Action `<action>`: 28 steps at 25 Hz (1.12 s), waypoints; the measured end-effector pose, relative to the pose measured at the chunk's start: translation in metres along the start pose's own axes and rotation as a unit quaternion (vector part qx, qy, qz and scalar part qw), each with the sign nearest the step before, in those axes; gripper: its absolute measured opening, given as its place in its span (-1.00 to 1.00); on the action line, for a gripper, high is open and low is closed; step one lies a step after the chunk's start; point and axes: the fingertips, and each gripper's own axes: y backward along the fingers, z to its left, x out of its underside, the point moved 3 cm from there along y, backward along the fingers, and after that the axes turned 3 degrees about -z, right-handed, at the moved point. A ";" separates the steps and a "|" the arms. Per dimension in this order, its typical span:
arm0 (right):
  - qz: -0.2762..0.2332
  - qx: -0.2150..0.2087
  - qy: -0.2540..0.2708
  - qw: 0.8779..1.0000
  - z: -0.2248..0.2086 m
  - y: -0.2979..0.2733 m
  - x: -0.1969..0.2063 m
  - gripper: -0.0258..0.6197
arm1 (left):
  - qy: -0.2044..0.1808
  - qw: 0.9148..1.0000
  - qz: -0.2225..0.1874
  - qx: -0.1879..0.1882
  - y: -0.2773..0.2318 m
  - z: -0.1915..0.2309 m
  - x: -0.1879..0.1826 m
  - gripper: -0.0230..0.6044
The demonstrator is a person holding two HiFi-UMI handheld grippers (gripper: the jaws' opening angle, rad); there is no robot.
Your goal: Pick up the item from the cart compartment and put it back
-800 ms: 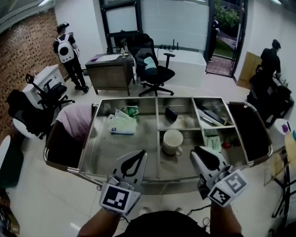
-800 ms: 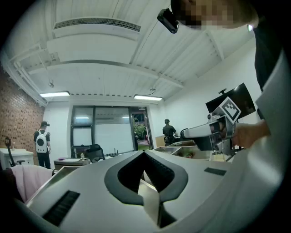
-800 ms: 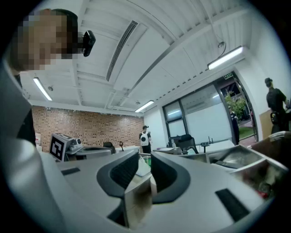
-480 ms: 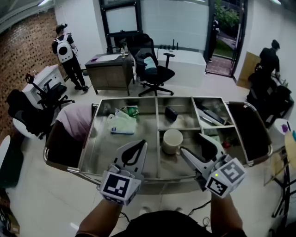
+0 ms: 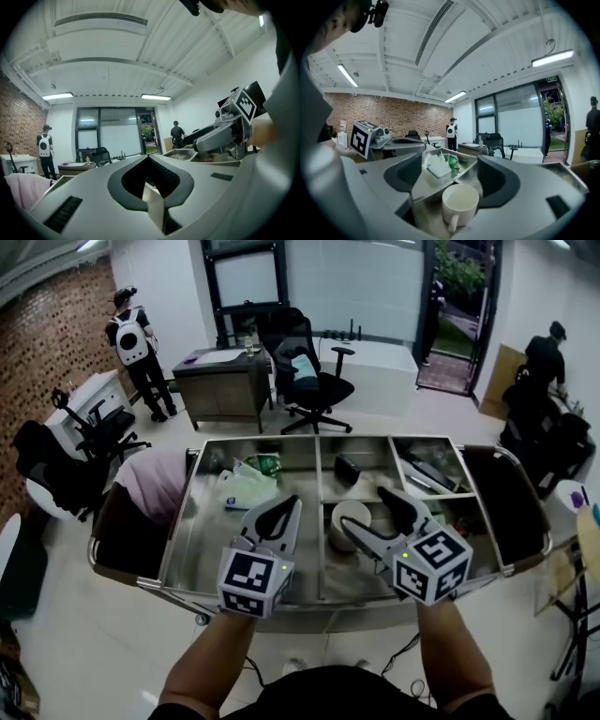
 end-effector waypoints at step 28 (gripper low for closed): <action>0.170 0.020 -0.011 0.985 -0.028 -0.067 0.117 0.47 | 0.030 0.994 0.101 0.006 -0.046 0.016 0.079 -0.93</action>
